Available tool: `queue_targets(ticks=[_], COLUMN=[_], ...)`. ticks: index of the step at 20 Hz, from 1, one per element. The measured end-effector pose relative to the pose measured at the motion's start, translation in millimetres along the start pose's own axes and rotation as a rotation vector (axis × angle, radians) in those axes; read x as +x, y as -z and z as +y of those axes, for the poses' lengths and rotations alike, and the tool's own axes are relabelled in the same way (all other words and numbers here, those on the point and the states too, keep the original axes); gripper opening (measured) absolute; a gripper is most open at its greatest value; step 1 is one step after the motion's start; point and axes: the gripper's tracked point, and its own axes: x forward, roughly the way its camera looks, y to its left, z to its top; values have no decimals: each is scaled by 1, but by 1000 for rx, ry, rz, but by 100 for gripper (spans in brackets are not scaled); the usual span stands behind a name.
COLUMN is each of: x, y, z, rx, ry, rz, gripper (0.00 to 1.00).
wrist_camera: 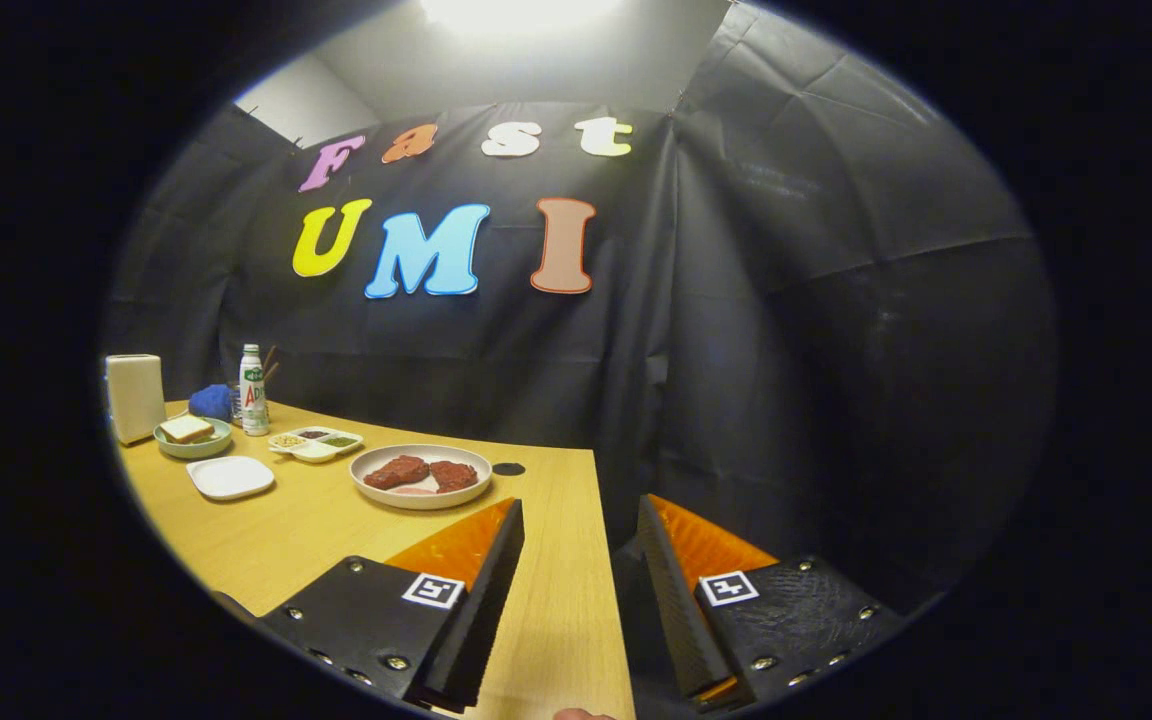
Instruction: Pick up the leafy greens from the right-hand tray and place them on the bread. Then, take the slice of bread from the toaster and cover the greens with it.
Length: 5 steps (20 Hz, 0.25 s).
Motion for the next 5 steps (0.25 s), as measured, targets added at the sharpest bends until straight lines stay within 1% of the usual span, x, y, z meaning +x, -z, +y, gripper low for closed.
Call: queue_targets(ticks=[2,3,5], x=[6,10,5], y=[-6,3,35], z=[-5,-4,-7], rx=[51,59,19], ry=[7,5,5], rz=[-45,-31,67], gripper=[70,71,71])
